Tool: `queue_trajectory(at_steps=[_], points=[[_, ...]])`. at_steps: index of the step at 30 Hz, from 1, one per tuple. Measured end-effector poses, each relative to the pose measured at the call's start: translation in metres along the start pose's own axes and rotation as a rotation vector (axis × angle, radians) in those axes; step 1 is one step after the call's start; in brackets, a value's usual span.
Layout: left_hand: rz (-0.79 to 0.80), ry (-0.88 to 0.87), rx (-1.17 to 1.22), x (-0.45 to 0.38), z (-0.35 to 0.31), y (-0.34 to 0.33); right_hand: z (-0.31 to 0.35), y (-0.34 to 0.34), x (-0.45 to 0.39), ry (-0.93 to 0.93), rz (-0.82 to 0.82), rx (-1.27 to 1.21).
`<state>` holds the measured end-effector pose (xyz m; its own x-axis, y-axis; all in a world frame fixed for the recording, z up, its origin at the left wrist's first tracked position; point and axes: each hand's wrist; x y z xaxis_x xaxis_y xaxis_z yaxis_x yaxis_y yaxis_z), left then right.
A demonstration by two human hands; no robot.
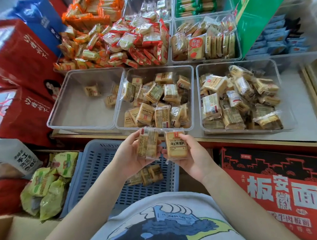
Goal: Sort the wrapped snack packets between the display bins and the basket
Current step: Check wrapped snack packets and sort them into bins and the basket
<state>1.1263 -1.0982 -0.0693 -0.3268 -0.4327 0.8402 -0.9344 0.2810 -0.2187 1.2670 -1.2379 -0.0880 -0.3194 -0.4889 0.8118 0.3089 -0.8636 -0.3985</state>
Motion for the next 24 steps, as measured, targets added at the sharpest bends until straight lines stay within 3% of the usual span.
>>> queue_trajectory(at_steps=[6,11,17,24], points=[[0.007,-0.053,-0.070,0.002,-0.008,0.007,0.003,-0.015,-0.008,-0.008,0.030,0.060],[0.011,-0.116,-0.099,0.000,-0.016,0.014,0.005,-0.026,-0.016,0.029,0.152,0.098],[-0.185,-0.308,-0.208,-0.005,-0.021,0.021,0.010,-0.033,-0.019,0.170,0.165,0.215],[-0.129,-0.328,-0.176,-0.007,-0.034,0.021,0.019,-0.045,-0.022,0.176,0.193,0.272]])
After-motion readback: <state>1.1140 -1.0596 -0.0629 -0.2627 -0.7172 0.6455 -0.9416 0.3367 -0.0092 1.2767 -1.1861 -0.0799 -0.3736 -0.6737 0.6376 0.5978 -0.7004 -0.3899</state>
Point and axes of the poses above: each hand's wrist, its own x-axis away from the middle knuckle, its own y-axis out of the back of the hand, z = x × y, and after that the axes turned 14 degrees about -z, right-handed
